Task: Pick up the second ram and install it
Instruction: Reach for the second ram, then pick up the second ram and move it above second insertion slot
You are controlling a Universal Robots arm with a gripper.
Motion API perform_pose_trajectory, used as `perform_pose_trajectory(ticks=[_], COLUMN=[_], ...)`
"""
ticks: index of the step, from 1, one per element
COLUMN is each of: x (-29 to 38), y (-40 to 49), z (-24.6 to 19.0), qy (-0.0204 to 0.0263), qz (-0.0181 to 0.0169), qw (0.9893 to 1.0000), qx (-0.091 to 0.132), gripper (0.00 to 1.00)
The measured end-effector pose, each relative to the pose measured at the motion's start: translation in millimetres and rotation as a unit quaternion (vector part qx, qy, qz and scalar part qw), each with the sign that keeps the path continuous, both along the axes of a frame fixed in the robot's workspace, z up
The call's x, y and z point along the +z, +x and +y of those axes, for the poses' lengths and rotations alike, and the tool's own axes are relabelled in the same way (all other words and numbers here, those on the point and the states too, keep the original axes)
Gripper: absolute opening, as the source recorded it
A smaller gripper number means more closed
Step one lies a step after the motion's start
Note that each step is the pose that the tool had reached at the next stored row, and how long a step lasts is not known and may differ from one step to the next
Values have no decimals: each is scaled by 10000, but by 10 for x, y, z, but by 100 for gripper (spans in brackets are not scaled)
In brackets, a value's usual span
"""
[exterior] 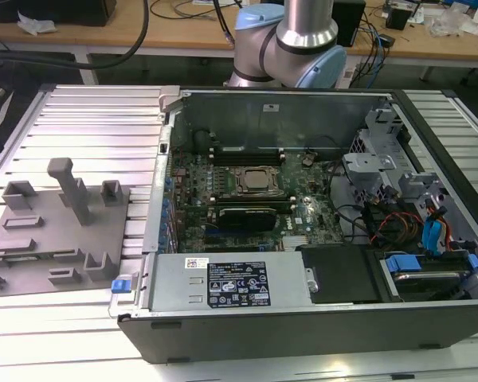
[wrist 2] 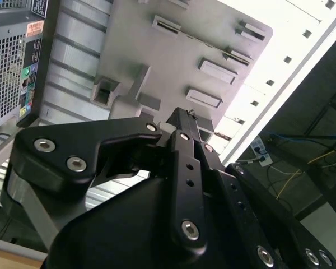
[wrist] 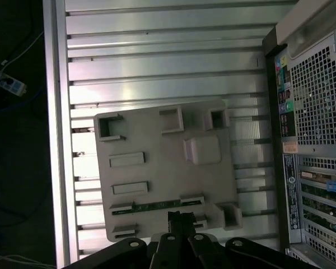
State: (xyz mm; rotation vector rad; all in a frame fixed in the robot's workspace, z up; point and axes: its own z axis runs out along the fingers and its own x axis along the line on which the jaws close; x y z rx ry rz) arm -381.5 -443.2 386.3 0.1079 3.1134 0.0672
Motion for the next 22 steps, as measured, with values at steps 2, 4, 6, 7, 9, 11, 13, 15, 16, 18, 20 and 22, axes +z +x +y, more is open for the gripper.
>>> perform_pose_trajectory(ticks=[2,4,6,7,9,11,13,15,16,18,20,22], x=[-1,-1,-3,-4,-12,-28,-32,-32,-32,-32,-32,-32], y=[0,0,1,1,1,-2,-2,-3,-3,-5,-5,-5], z=[0,-1,-2,-2,-1,-3,-5,-4,-4,-4,-4,-5], qy=[0,0,-9,-11,-12,-12,-28,-38,-56,-102,-179,-207], qz=[0,0,-1,-1,0,0,-1,-1,0,2,8,8], qw=[10000,10000,10000,10000,10000,10000,9992,9981,9973,9951,9933,9914], qx=[0,0,16,25,48,74,411,610,735,982,1146,1291], gripper=[11,11,11,11,11,11,11,11,11,11,11,11])
